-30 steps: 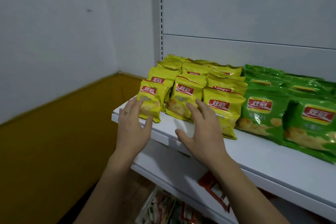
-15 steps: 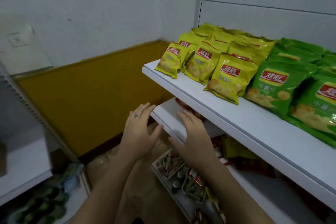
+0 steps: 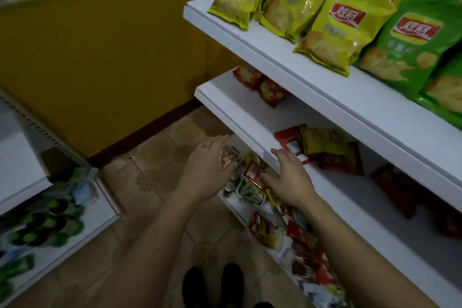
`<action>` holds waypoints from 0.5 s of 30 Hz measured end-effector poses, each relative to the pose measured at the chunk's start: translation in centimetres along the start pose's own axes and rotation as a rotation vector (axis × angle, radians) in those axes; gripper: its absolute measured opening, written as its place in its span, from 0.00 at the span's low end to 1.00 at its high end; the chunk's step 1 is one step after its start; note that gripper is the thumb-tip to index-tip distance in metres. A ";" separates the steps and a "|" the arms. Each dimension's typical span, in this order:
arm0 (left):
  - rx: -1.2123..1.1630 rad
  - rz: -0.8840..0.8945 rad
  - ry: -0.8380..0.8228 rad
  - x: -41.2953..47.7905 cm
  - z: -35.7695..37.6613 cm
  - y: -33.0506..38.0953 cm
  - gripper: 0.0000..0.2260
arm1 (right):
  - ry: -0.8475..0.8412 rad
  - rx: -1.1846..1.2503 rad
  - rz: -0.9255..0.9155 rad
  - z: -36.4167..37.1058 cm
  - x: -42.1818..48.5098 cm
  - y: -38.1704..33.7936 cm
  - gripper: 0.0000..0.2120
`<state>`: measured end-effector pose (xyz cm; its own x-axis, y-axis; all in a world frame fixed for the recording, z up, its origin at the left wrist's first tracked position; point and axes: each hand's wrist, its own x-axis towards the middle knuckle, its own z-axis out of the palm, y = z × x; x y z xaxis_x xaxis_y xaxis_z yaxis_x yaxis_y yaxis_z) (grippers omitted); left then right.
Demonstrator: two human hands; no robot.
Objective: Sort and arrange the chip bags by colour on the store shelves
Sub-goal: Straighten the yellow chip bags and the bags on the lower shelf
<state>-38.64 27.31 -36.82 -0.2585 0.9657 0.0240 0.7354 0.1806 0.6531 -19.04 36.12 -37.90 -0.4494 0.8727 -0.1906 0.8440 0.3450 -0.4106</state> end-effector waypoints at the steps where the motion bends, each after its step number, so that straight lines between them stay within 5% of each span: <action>1: -0.017 0.004 -0.026 0.3 0.7 -0.2 0.27 | 0.003 -0.047 0.026 0.2 0.3 0.7 0.33; 8: -0.089 0.057 -0.166 2.6 5.1 -1.4 0.25 | 0.109 -0.296 0.244 -0.8 3.2 5.5 0.27; 15: -0.037 0.058 -0.254 4.1 8.0 -1.1 0.28 | -0.032 -0.044 0.588 -0.9 6.8 9.1 0.25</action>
<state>-35.48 32.58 -43.50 -0.0473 0.9909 -0.1258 0.7199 0.1211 0.6834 -14.19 45.50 -42.11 0.0900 0.9110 -0.4025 0.9651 -0.1795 -0.1905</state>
